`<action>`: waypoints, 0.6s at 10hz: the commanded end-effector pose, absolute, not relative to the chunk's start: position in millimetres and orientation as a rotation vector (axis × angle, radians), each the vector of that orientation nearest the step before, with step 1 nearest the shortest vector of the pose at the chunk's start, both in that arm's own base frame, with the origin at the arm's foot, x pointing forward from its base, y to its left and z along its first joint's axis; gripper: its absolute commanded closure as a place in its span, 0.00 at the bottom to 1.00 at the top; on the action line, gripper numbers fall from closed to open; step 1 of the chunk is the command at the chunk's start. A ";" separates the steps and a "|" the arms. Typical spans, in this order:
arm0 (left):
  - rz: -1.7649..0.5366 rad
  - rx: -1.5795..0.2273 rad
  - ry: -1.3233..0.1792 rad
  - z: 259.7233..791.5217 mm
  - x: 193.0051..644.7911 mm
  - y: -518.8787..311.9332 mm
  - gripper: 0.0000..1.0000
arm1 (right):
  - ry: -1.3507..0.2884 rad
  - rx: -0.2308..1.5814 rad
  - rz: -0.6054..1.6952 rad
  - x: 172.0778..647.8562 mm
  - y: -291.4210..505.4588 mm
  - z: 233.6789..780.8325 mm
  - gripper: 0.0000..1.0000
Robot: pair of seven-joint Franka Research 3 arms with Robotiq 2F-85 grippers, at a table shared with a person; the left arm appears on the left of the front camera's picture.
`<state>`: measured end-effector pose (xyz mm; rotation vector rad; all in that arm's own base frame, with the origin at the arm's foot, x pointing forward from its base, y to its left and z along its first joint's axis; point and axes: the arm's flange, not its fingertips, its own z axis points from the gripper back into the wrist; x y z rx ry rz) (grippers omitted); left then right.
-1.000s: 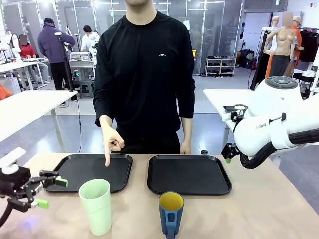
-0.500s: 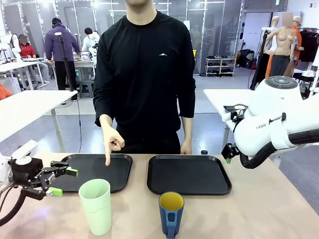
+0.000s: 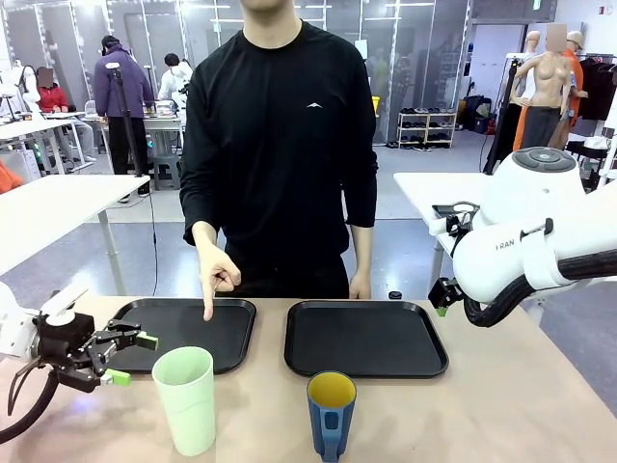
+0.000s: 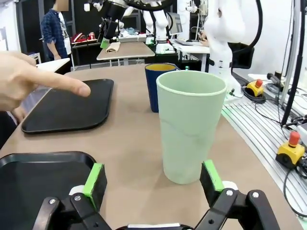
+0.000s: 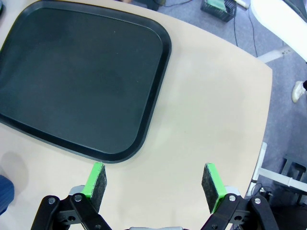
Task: Sort and store the cups by type.
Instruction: Pick up the Reusable plastic cup.
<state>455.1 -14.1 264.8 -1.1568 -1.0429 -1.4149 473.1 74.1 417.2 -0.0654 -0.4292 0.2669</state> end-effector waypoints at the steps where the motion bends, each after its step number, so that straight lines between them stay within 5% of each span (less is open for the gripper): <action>1: -1.430 -1.158 -1.068 279.2 452.8 -14.5 0.00 | -0.430 -0.065 0.265 473.4 73.2 417.4 0.00; 6: -1.489 -1.135 -1.043 270.6 467.1 -23.1 0.00 | -0.430 -0.065 0.265 473.4 73.2 417.4 0.00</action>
